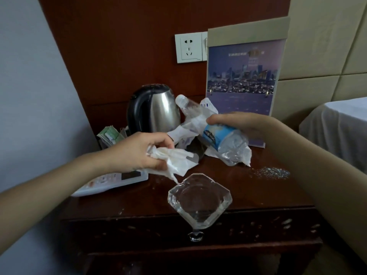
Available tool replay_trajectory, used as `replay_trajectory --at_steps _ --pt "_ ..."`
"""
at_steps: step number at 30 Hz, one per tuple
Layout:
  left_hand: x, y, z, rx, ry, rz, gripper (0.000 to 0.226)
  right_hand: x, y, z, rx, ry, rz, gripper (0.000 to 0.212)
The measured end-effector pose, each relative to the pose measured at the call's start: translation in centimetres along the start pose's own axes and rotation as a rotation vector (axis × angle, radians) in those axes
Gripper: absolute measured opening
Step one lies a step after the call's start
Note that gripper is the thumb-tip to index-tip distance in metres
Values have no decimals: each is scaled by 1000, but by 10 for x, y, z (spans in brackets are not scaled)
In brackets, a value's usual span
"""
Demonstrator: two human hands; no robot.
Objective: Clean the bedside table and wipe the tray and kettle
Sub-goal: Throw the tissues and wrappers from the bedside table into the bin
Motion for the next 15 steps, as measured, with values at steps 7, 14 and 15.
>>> replay_trajectory --at_steps 7,14,15 --pt "10 -1 0 -17 -14 -16 32 -9 12 10 46 14 149 60" --pt "10 -5 1 -28 -65 19 29 -9 11 6 -366 1 -50 45" --pt "10 -7 0 -33 -72 26 29 -9 8 5 -394 11 -77 39"
Point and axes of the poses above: each hand's wrist, its own y-axis towards the middle knuckle, its own z-axis out of the palm, x = y × z, the point moved 4 cm from there along y, towards the middle knuckle, and after that the axes turned 4 degrees about y, right-handed, at the moved point
